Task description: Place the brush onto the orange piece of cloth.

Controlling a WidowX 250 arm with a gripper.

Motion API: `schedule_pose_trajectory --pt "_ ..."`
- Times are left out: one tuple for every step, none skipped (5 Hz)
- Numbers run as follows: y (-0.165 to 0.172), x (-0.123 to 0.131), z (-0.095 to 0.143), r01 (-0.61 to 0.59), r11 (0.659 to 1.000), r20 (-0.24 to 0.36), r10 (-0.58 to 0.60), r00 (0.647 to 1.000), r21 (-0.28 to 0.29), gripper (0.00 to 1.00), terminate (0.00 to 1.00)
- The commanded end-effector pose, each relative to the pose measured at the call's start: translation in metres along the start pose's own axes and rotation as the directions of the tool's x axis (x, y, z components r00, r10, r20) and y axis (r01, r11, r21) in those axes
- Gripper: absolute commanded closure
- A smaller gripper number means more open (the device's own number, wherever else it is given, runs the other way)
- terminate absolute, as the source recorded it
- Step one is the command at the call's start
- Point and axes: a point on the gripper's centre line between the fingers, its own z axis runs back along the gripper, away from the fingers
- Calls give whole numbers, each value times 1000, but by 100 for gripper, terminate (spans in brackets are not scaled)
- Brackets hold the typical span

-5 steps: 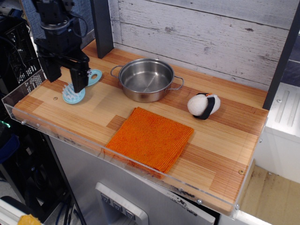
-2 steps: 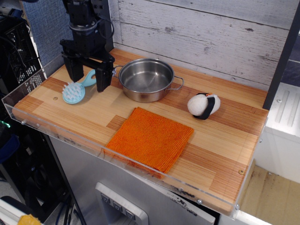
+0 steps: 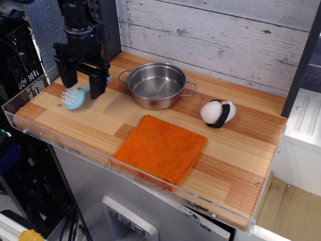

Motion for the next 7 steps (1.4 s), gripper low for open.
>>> schedule_pose_trajectory --pt "6 0 11 8 1000 23 -8 1000 23 0 0" --pt "-3 1 4 28 999 13 -28 1000 41 0 0" --pt "-8 2 -6 39 998 -16 -38 999 40 0 0" --pt "-5 1 -9 26 999 -37 -25 999 32 0 0" --pt "-5 3 -10 24 999 -57 -23 998 27 0 0" --pt "-4 4 -11 14 1000 -69 -12 998 22 0 0" --pt "-5 4 -10 9 1000 -58 -8 998 17 100 0"
